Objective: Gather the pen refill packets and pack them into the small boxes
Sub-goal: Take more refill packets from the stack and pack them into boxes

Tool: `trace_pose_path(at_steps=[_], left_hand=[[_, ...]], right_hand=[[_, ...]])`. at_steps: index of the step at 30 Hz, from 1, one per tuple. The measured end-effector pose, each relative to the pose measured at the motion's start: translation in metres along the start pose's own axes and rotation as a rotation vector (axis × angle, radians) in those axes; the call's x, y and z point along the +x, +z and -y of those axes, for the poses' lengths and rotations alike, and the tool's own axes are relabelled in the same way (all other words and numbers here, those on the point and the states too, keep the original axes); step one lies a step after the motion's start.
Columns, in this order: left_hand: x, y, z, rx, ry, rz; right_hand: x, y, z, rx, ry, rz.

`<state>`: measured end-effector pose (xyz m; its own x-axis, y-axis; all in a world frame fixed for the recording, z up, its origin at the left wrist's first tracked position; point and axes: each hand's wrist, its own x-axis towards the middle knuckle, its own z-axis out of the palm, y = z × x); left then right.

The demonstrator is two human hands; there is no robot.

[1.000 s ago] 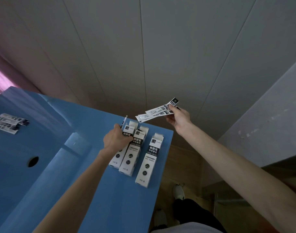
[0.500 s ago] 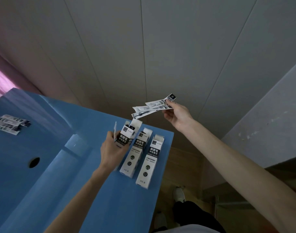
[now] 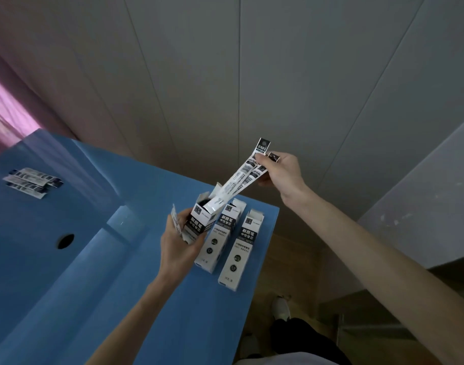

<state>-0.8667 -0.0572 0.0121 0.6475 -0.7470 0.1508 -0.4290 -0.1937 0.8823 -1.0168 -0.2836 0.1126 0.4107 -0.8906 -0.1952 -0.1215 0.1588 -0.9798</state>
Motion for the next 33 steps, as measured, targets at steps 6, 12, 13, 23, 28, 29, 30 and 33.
trace_pose_path(at_steps=[6,12,13,23,28,29,30,33], left_hand=[[-0.008,0.001,-0.005,-0.006,0.037,-0.001],[-0.010,0.001,-0.007,0.027,0.078,0.005],[-0.010,0.002,-0.007,0.032,0.083,0.004],[-0.010,-0.002,-0.008,0.000,0.089,0.021],[-0.008,-0.006,-0.004,-0.014,0.086,0.026],[-0.008,-0.006,-0.004,-0.013,0.086,0.027],[-0.008,-0.006,-0.004,-0.012,0.087,0.026],[-0.008,-0.006,-0.004,-0.003,0.096,0.026]], right_hand=[[-0.003,0.005,0.002,-0.203,-0.285,-0.060],[-0.008,0.013,0.007,-0.298,-0.464,-0.110],[-0.009,0.016,0.007,-0.313,-0.487,-0.105],[-0.016,0.040,0.002,-0.515,-0.895,-0.044],[-0.008,0.038,-0.003,-0.562,-0.947,-0.069],[-0.007,0.038,-0.005,-0.558,-0.942,-0.063],[-0.007,0.038,-0.006,-0.539,-0.930,-0.056],[-0.012,0.042,-0.006,-0.457,-0.867,0.027]])
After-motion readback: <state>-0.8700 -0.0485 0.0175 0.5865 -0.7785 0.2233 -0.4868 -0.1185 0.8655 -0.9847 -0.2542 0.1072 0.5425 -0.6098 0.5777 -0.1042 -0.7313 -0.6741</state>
